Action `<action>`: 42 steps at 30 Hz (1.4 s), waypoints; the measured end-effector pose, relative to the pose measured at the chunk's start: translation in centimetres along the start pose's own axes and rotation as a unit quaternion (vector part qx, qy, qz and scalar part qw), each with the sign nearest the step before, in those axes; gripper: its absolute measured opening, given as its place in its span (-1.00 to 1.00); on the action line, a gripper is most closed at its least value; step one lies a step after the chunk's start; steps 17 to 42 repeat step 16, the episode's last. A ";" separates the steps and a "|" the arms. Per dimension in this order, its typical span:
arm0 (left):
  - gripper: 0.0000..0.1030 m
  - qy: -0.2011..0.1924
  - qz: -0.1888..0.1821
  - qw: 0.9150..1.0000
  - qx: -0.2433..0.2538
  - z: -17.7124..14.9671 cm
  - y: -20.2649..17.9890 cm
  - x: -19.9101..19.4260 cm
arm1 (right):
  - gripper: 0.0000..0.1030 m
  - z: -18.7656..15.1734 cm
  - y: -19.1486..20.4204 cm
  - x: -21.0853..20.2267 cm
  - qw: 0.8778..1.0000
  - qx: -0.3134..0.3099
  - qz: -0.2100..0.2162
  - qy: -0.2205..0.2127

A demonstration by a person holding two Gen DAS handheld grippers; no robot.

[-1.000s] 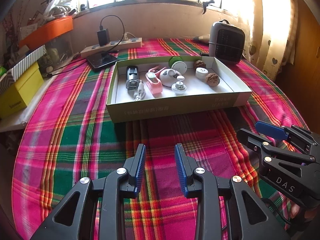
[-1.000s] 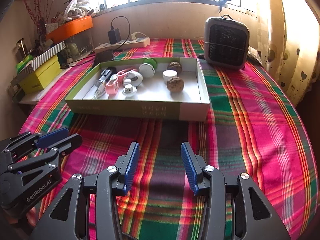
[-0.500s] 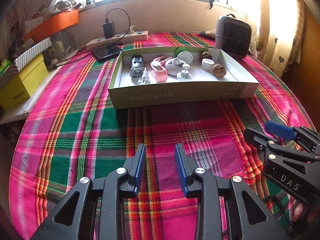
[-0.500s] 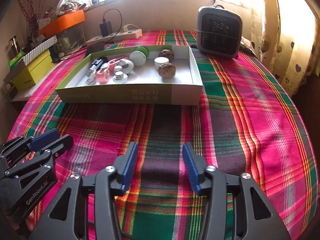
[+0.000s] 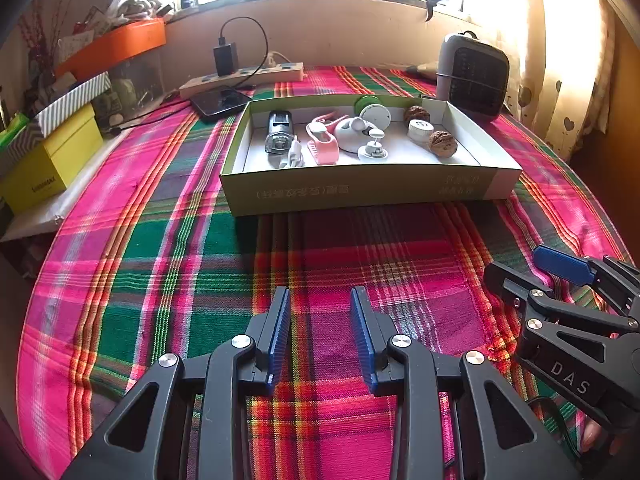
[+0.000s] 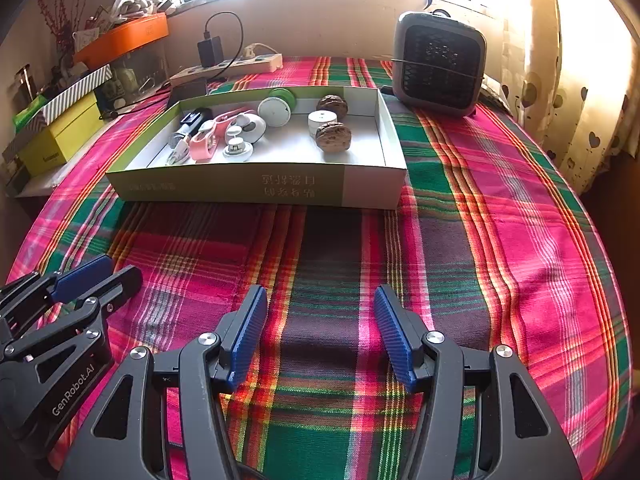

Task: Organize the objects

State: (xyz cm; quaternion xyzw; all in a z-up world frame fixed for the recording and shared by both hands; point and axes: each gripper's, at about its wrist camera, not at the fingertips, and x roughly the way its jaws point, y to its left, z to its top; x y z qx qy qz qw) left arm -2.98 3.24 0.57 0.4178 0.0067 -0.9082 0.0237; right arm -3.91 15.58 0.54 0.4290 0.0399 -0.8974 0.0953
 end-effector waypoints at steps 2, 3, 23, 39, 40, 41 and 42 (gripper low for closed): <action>-0.44 0.000 0.000 1.000 0.000 0.0 0.0 0.0 | 0.10 0.0 0.0 0.0 1.000 0.000 0.000 0.000; -0.44 0.000 0.001 1.000 0.001 0.0 0.0 0.0 | 0.10 0.0 0.0 0.0 1.000 0.000 0.000 0.000; -0.44 0.000 0.000 1.000 -0.001 0.0 0.1 0.0 | 0.11 0.0 0.1 0.0 1.000 0.000 -0.001 0.000; -0.44 0.000 0.000 1.000 -0.001 0.0 0.1 0.0 | 0.11 0.0 0.1 0.0 1.000 0.000 -0.001 0.000; -0.44 0.000 0.000 1.000 -0.001 0.0 0.1 0.0 | 0.11 0.0 0.1 0.0 1.000 0.000 -0.001 0.000; -0.44 0.000 0.000 1.000 -0.001 0.0 0.1 0.0 | 0.11 0.0 0.1 0.0 1.000 0.000 -0.001 0.000; -0.44 0.000 0.000 1.000 -0.001 0.0 0.1 0.0 | 0.11 0.0 0.1 0.0 1.000 0.000 -0.001 0.000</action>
